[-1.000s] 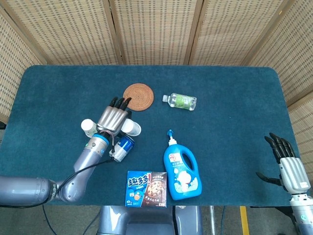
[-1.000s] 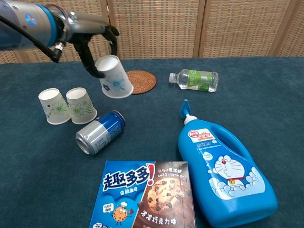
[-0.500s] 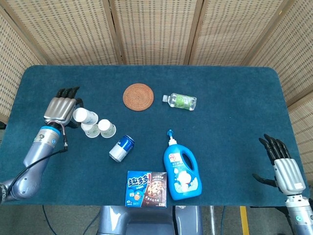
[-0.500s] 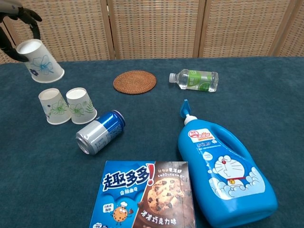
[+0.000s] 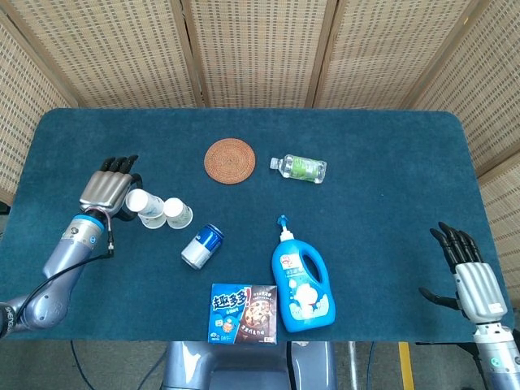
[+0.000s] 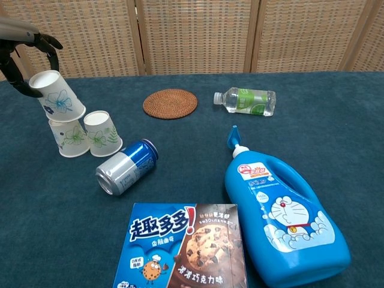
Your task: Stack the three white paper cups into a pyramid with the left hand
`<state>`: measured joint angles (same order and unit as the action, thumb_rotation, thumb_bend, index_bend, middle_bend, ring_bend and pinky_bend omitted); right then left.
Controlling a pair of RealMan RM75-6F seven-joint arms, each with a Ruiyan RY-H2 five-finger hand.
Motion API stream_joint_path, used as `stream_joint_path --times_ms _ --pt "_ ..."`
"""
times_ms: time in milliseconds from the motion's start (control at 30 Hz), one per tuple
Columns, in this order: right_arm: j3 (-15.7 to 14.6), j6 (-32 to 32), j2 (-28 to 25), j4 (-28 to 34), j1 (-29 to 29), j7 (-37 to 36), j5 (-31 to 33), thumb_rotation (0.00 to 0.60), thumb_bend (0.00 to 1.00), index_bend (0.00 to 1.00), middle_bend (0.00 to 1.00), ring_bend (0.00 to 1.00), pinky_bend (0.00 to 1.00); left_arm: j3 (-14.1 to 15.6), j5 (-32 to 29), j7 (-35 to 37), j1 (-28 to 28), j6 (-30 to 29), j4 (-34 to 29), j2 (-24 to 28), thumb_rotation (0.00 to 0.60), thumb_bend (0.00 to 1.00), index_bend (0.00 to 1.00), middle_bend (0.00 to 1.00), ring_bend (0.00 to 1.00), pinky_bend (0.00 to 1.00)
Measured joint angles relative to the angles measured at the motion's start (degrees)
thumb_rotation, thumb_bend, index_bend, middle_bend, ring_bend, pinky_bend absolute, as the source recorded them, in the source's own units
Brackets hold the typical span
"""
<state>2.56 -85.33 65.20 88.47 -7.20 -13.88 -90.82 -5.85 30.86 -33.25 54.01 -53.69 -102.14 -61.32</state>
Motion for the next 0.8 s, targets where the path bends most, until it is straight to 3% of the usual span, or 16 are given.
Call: stream_joint_path --times_ms 400,800 --pt "-0.18 -0.10 -0.14 -0.22 -0.03 -0.57 -0.43 0.600 0.11 0.04 0.00 0.00 0.00 0.04 -1.09 -0.94 0.90 -1.24 0.50 -2.40 0.600 0.28 0.40 0.00 0.00 0.00" --pt "-0.15 -0.41 -0.04 -0.31 0.03 -0.74 -0.54 0.600 0.11 0.04 0.00 0.00 0.00 0.52 -1.94 -1.92 1.32 -1.97 0.96 -3.21 0.600 0.27 0.19 0.00 0.00 0.00"
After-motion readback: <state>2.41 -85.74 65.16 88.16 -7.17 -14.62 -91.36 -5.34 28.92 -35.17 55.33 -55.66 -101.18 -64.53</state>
